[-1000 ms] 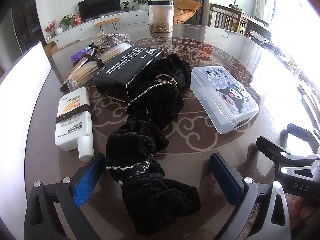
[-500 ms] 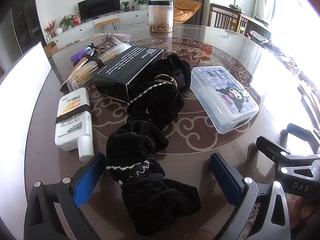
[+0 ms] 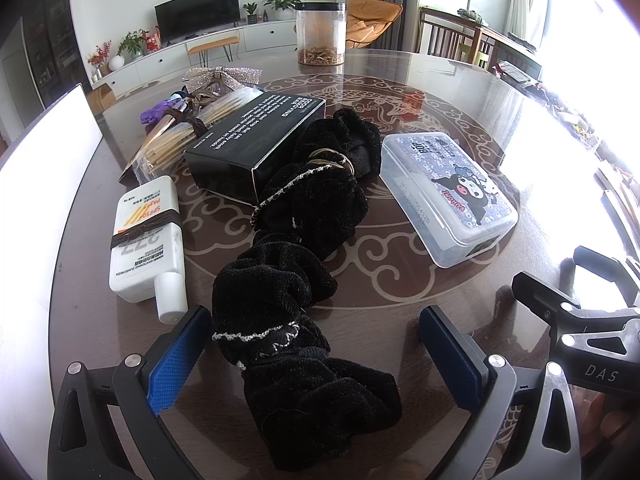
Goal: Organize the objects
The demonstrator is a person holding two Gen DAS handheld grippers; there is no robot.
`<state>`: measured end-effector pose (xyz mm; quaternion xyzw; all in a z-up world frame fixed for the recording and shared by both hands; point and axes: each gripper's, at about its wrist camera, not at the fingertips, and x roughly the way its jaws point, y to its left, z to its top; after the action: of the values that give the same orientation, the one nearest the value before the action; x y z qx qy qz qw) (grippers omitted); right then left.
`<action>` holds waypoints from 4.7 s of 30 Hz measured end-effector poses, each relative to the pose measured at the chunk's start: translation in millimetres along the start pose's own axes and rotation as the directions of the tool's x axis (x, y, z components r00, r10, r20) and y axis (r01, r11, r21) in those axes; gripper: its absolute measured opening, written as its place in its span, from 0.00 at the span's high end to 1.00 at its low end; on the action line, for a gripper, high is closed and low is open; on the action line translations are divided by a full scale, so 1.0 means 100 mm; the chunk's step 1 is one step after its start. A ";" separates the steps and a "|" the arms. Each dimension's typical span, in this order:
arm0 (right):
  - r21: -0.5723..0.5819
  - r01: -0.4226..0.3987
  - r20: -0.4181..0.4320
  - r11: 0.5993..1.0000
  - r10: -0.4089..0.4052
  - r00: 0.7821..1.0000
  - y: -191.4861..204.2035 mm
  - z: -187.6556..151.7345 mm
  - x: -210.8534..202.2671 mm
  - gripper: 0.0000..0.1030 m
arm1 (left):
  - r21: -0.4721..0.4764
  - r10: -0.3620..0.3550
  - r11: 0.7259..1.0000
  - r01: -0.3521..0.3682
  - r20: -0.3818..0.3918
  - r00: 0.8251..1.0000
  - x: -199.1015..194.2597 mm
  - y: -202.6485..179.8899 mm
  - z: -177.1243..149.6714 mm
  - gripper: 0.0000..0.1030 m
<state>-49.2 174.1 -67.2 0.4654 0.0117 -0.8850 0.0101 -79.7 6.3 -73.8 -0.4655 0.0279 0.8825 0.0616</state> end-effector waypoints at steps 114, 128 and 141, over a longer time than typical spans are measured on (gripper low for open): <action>-0.054 -0.779 -0.322 0.624 0.728 0.605 1.80 0.32 -0.47 0.14 | -0.288 0.049 0.957 0.027 0.253 0.966 -1.86 1.47 -0.15 0.20; -0.123 -0.375 -0.013 0.919 0.377 0.926 0.41 0.02 -0.47 0.14 | -0.100 0.024 0.995 -0.012 0.123 0.992 -1.25 0.31 0.12 0.19; -0.153 -0.293 0.029 0.944 0.301 0.953 0.42 -0.06 -0.40 0.14 | -0.079 0.048 0.996 -0.047 0.019 0.999 -0.80 0.35 -0.09 0.19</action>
<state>-20.2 133.0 -38.3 0.4365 0.0064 -0.8819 0.1781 -31.9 -36.1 -12.9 -0.4575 0.0038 0.8889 0.0226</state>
